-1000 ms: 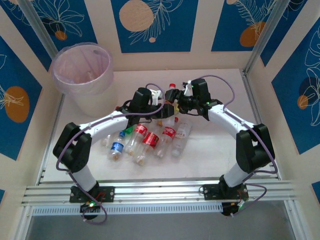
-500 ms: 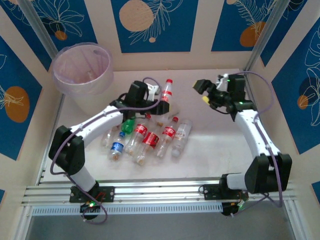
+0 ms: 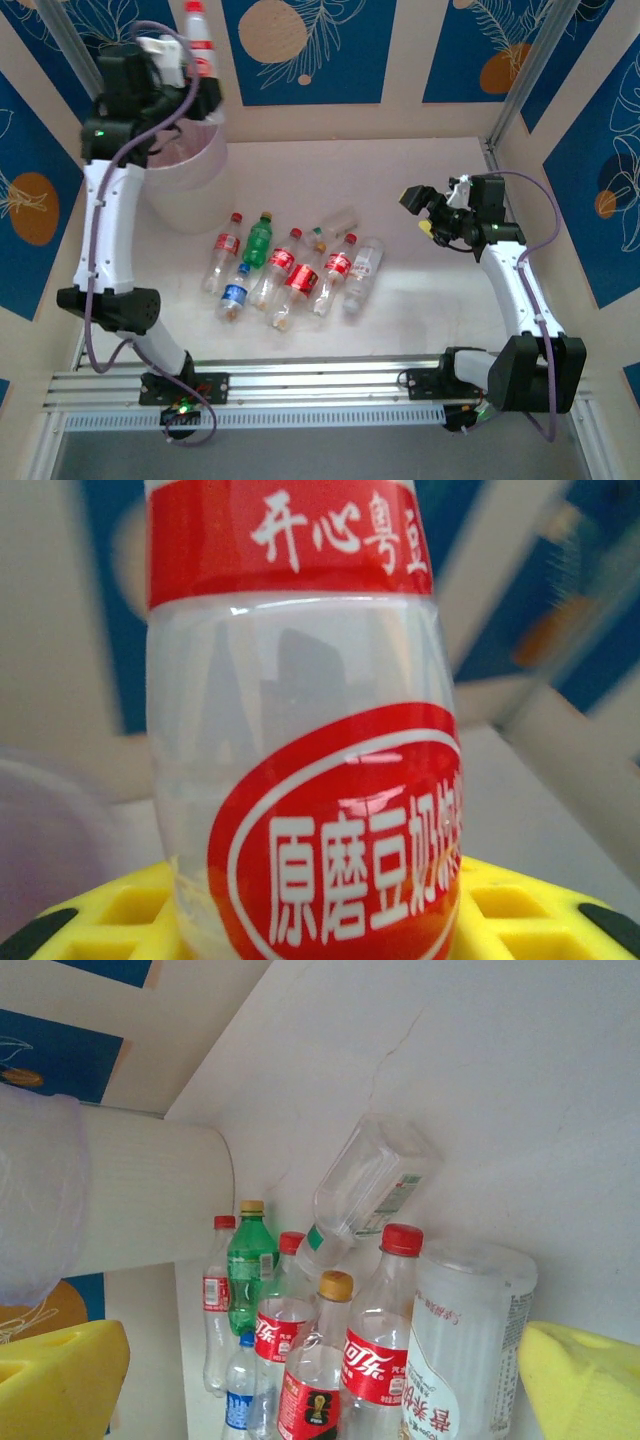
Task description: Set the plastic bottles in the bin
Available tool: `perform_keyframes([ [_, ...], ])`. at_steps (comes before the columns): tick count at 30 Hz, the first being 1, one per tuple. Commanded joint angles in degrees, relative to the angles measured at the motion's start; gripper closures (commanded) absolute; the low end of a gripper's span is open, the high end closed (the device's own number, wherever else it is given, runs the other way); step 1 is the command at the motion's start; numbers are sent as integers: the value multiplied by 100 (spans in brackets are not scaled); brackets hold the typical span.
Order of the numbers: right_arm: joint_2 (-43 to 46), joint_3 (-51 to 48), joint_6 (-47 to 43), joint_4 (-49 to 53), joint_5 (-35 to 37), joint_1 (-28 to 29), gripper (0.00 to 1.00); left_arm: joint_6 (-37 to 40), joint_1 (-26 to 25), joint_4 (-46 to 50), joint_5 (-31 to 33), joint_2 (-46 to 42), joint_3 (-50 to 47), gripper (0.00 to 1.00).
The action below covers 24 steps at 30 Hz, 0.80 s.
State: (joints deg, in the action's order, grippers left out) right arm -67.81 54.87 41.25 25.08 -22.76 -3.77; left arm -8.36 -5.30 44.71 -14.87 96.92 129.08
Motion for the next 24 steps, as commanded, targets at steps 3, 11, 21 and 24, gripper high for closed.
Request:
perform_keyframes([
  [3,-29,120,-214,155,-206,-79,0,735,582,134,551,213,-271,76],
  [11,-57,114,-275,172,-238,-102,1,906,1001,-327,627,447,-1147,78],
  [21,52,-44,-419,299,-222,-189,1,1063,1292,-786,730,529,-1952,77],
  [24,114,-80,-460,339,-167,-241,1,1082,1349,-782,590,619,-2027,74],
])
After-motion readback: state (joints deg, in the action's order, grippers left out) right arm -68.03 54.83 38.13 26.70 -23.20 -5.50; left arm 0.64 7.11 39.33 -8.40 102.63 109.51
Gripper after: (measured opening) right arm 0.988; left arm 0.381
